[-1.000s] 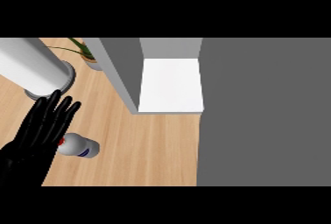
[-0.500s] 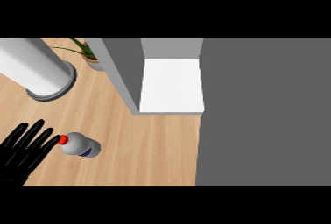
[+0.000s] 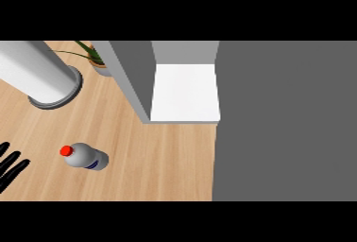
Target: Pick up the bottled water, place it into the cabinet and close the cabinet
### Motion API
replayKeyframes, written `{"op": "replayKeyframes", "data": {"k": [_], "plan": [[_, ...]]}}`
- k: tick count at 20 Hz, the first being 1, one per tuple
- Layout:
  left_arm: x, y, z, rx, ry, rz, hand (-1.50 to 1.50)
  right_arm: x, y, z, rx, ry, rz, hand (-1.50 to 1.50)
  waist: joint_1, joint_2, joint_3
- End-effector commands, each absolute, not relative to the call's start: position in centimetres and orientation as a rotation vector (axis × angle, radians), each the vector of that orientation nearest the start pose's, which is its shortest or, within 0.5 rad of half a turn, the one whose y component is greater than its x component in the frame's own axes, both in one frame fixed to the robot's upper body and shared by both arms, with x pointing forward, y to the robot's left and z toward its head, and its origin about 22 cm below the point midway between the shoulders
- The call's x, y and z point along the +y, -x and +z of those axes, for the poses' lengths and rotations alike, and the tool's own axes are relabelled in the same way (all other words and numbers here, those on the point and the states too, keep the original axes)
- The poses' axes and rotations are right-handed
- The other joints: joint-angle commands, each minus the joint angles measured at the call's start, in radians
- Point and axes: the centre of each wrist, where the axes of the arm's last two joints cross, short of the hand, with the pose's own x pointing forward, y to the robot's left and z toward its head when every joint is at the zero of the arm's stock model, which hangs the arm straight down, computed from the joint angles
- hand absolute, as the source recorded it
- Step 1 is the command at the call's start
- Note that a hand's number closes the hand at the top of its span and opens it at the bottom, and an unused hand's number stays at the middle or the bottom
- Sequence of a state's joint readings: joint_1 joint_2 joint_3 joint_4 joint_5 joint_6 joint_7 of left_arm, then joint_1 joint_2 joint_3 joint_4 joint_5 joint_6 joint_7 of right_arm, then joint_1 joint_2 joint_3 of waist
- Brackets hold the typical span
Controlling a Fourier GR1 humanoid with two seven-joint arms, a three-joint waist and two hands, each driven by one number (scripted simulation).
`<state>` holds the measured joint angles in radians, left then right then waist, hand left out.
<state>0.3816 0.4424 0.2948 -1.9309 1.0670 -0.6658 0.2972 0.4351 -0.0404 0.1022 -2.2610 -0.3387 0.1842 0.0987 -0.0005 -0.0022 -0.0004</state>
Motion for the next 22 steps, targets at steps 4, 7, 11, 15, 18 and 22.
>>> {"op": "replayKeyframes", "data": {"k": [4,7,11,15,18,22], "plan": [[39.3,-12.9,6.0,-1.57,0.678,-0.087,-1.5,-23.8,-12.5,8.6,-1.808,-0.361,-0.051,-1.5,0.001,0.001,0.0],[42.3,-13.2,6.0,-1.599,0.673,-0.097,-1.5,-22.9,-12.6,9.2,-1.803,-0.341,-0.063,-1.5,0.001,0.001,0.0],[43.0,-13.9,5.5,-1.622,0.65,-0.064,-1.5,-24.8,-10.2,8.6,-1.804,-0.334,-0.049,-1.5,-0.007,0.0,0.0],[43.6,-14.9,5.5,-1.601,0.601,-0.019,-1.5,-23.9,-10.5,8.2,-1.822,-0.328,-0.025,-1.5,-0.006,0.001,0.0],[44.2,-15.9,2.3,-1.609,0.602,-0.014,-1.5,-24.4,-11.0,7.1,-1.806,-0.364,-0.028,-1.5,-0.007,0.002,0.0],[44.1,-18.6,2.0,-1.608,0.566,-0.051,-1.5,-24.4,-10.3,7.1,-1.817,-0.356,-0.032,-1.5,-0.01,0.002,0.0]]}}
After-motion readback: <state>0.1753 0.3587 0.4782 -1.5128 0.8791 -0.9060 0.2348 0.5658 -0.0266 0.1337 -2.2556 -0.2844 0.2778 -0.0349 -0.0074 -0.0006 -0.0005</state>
